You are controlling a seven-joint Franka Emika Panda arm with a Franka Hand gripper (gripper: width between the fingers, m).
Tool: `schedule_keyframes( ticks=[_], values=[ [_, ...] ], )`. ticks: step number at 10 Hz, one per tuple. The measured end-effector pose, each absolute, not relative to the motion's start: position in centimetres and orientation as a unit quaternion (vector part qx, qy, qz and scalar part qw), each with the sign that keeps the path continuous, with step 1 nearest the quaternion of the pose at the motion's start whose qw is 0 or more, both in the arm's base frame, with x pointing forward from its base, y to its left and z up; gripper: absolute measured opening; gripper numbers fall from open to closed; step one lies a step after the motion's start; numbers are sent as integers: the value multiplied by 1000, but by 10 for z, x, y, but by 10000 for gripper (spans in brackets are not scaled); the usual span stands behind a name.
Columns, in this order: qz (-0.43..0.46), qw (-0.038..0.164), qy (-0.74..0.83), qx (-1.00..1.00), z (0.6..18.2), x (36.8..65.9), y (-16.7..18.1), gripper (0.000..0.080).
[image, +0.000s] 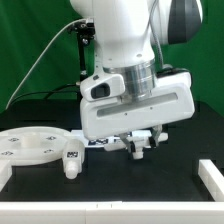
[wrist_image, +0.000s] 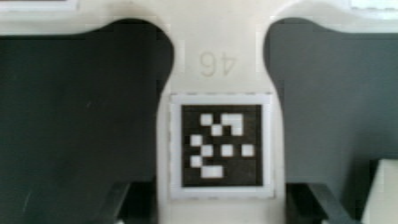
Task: Assemble round table
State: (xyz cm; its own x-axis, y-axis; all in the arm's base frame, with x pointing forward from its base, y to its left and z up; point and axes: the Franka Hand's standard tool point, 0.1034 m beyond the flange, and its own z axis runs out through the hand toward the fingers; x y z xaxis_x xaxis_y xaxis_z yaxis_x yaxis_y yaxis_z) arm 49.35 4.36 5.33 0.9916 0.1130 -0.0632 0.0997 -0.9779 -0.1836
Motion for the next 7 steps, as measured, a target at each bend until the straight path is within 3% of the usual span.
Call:
schedule_keyframes(
  ticks=[2,4,7],
  values=[
    [65,87,-26,-994,51,470,71,282],
    [78,90,-27,-992,38,471,72,284],
    [89,91,-18,-992,38,468,75,284]
  ],
)
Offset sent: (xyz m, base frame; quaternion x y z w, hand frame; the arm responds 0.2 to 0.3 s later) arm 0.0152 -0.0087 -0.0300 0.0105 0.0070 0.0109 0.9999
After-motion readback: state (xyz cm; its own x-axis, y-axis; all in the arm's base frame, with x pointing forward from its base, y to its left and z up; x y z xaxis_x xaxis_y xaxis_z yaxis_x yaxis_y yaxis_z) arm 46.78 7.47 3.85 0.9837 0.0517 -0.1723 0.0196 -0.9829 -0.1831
